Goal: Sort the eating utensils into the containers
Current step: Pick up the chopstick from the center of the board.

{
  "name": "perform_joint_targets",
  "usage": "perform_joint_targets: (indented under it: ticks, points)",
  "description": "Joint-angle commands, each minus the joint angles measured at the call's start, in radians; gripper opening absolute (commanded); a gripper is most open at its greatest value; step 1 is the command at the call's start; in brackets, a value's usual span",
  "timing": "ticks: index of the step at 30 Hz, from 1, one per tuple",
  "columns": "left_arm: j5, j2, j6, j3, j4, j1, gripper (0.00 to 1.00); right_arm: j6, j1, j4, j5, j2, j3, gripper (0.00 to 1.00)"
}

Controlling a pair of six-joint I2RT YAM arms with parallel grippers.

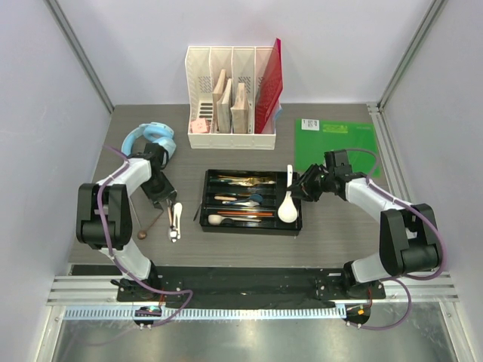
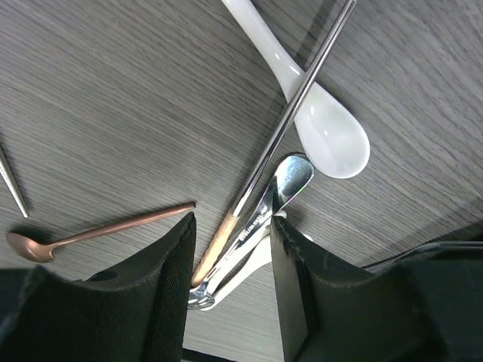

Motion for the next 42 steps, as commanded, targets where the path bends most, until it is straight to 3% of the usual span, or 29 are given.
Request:
perform_joint_targets:
  ticks: [1, 3, 7, 15, 18, 22, 33, 42]
  points:
    - [-0.028, 0.012, 0.028, 0.005, 0.016, -0.002, 0.43, -0.014, -0.002, -0.012, -0.008, -0.027, 0.015, 0.35]
    - [-0.028, 0.029, 0.029, 0.005, 0.019, -0.002, 0.4, -0.012, -0.002, -0.015, -0.01, -0.019, 0.02, 0.35]
    - [-0.01, 0.078, 0.039, -0.001, 0.02, -0.002, 0.23, -0.015, -0.002, -0.014, -0.013, -0.004, 0.034, 0.35]
    - [0.053, 0.115, 0.052, -0.037, 0.062, 0.001, 0.11, -0.017, -0.005, -0.018, -0.012, 0.007, 0.038, 0.35]
    - [0.085, 0.123, 0.078, -0.037, 0.069, 0.001, 0.0, -0.017, -0.005, -0.015, -0.012, 0.015, 0.041, 0.35]
    - [0.088, 0.098, 0.082, -0.032, 0.049, 0.003, 0.0, -0.02, -0.007, -0.018, -0.008, 0.032, 0.045, 0.35]
    - [0.044, -0.236, 0.059, 0.023, -0.106, 0.006, 0.0, -0.021, -0.01, -0.009, -0.024, 0.099, 0.089, 0.35]
    - [0.053, -0.365, 0.036, 0.052, -0.149, 0.006, 0.0, -0.028, -0.007, -0.002, -0.041, 0.128, 0.115, 0.35]
